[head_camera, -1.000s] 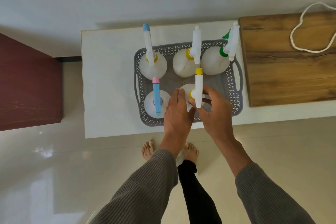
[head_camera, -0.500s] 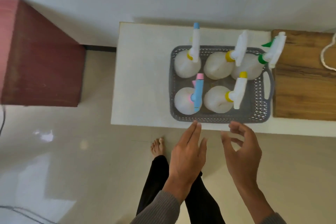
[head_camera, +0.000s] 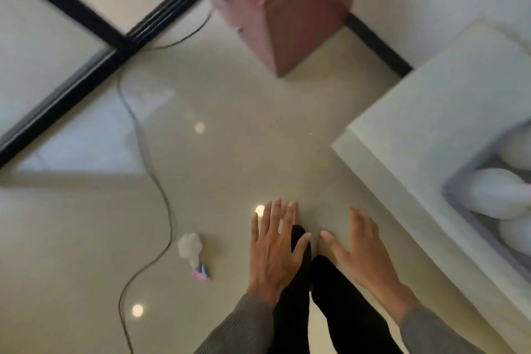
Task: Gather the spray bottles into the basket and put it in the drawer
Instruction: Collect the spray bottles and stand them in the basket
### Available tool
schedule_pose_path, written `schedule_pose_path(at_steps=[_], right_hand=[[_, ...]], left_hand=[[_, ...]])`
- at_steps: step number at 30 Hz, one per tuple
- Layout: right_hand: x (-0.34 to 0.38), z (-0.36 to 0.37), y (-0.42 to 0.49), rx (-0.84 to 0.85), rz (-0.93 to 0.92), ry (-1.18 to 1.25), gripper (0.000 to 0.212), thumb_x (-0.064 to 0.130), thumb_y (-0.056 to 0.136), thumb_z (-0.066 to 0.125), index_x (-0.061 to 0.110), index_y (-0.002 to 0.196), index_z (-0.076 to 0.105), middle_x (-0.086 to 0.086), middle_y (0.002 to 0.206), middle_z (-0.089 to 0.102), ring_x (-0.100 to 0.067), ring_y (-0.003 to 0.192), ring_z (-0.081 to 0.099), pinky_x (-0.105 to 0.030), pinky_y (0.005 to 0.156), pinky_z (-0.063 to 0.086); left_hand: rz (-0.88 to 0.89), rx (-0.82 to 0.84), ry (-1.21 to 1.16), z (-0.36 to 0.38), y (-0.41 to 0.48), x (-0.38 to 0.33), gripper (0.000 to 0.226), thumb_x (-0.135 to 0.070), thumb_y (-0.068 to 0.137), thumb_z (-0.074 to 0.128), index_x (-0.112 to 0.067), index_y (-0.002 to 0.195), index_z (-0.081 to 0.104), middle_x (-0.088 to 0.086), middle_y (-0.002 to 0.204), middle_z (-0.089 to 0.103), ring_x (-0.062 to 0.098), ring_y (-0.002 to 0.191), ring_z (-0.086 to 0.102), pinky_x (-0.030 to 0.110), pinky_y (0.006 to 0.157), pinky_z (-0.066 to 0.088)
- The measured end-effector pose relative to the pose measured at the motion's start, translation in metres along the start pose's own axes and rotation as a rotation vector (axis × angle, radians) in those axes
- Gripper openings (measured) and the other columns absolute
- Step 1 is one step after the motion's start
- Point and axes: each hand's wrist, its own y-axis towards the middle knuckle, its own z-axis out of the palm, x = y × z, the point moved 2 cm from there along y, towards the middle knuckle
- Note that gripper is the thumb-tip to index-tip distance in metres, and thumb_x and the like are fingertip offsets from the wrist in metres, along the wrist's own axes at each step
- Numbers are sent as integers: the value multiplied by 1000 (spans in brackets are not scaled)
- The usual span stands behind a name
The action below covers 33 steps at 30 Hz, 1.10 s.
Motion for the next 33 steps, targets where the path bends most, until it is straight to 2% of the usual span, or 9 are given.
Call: schedule_pose_path(at_steps=[4,6,9,13,16,20,23,30,33], right_hand=[[27,54,12,145,-128,-196,89,67,91,38,12,155,9,-13,162,11,-27,149,15,-41,112,34],[39,85,13,206,-187,-297,90,69,91,35,13,155,6,-12,163,6,-27,151,11,-43,115,30],[58,134,8,294,-282,-443,90,72,90,30,16,156,2,-10,165,0,-27,152,1,-44,119,21],[85,197,-7,387,-407,-628,89,71,91,29,17,156,0,-8,166,-2,-26,153,-6,-49,121,17],[112,242,-13,424,-512,-749,87,68,93,30,18,157,0,-8,166,-2,-27,153,-6,-52,120,16],[159,316,-5,441,-667,-912,88,61,95,40,16,157,-2,-9,166,-3,-29,152,-7,-54,120,16],[196,389,11,405,-830,-1073,90,54,95,48,15,156,-5,-9,166,-6,-30,152,-8,-55,120,15],[241,545,68,292,-1113,-1446,79,23,98,46,16,156,-6,-8,165,-11,-31,151,-13,-59,119,10],[242,591,86,277,-1180,-1623,77,27,98,46,20,157,-3,-8,165,-10,-32,151,-13,-61,119,8]], left_hand=[[-239,20,-72,28,-45,73,74,-65,94,-2,-27,154,18,3,164,13,22,151,5,46,122,4],[-361,39,-81,43,-71,109,70,-61,96,6,-25,154,21,5,163,15,24,151,10,45,120,3],[-510,64,-77,66,-111,162,62,-56,99,22,-23,153,26,6,162,22,24,150,17,46,122,10],[-649,86,-134,98,-158,225,60,-53,101,27,-23,153,24,5,162,21,23,149,17,49,119,18],[-699,97,-155,117,-174,266,62,-53,100,27,-23,154,18,7,163,16,27,150,13,54,119,16],[-767,137,-195,152,-182,317,72,-63,97,16,-27,156,-3,8,164,-11,31,149,-16,59,119,-2],[-788,133,-278,193,-182,356,73,-67,95,10,-30,154,-12,5,161,-23,30,145,-28,61,117,-7],[-833,38,-386,289,-169,430,75,-68,94,11,-30,155,-10,5,162,-23,30,146,-27,61,115,-11],[-822,12,-375,326,-169,452,73,-67,95,13,-30,155,-11,6,162,-23,31,146,-26,62,116,-9]])
